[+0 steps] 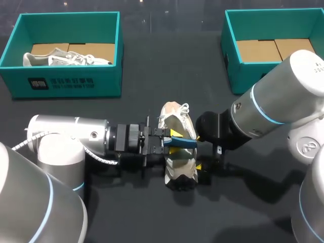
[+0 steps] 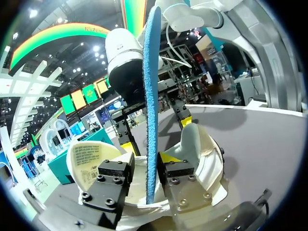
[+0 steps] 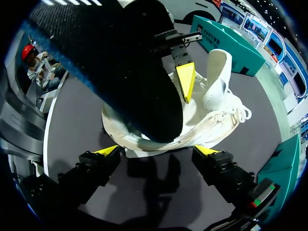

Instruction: Take the shoe out of the shoebox, open the shoe tongue, remove and reinsert the insole, then place the shoe into the shoebox

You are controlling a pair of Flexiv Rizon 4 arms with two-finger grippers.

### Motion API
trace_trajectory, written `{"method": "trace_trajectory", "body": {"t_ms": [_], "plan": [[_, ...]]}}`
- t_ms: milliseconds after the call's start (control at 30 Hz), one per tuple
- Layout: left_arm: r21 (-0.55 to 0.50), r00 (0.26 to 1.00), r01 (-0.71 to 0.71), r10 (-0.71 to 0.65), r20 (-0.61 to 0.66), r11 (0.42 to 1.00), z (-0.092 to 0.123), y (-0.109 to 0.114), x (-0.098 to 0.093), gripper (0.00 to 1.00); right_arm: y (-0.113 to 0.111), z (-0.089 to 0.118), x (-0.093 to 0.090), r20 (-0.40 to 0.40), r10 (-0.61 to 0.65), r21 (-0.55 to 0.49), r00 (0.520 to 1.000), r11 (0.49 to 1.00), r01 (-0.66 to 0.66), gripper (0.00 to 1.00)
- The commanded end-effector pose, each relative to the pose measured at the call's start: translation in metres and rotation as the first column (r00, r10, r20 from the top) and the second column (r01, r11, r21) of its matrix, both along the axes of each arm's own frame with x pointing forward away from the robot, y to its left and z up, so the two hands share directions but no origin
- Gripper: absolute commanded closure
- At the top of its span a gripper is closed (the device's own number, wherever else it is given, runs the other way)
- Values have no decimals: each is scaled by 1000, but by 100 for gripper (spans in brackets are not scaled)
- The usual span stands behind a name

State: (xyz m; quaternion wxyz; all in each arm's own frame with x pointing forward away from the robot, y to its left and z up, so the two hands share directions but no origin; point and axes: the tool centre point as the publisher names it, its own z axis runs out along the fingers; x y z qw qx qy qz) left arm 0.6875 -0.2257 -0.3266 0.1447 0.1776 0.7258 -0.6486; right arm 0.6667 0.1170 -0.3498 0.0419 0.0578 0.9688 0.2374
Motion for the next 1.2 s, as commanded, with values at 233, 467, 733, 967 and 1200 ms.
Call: {"method": "trace_trajectory", "body": {"t_ms": [233,467,733,967,1200], "plan": [[-3,1000,3,-2,25,1000,11,-4,-11,67,0,0,-1,2,-1,0,1000,1000,1,0],[-2,999,18,-17,50,1000,17,-8,-19,62,0,0,-1,2,-1,0,1000,1000,1,0],[-9,997,37,-37,74,999,27,-12,-26,59,0,0,-1,2,-1,0,1000,1000,1,0],[-11,995,50,-49,91,999,29,-14,-29,100,0,0,-1,2,-1,0,1000,1000,1,0],[4,994,62,-62,91,998,19,-14,-22,100,0,0,-1,2,-1,0,1000,1000,1,0]]}}
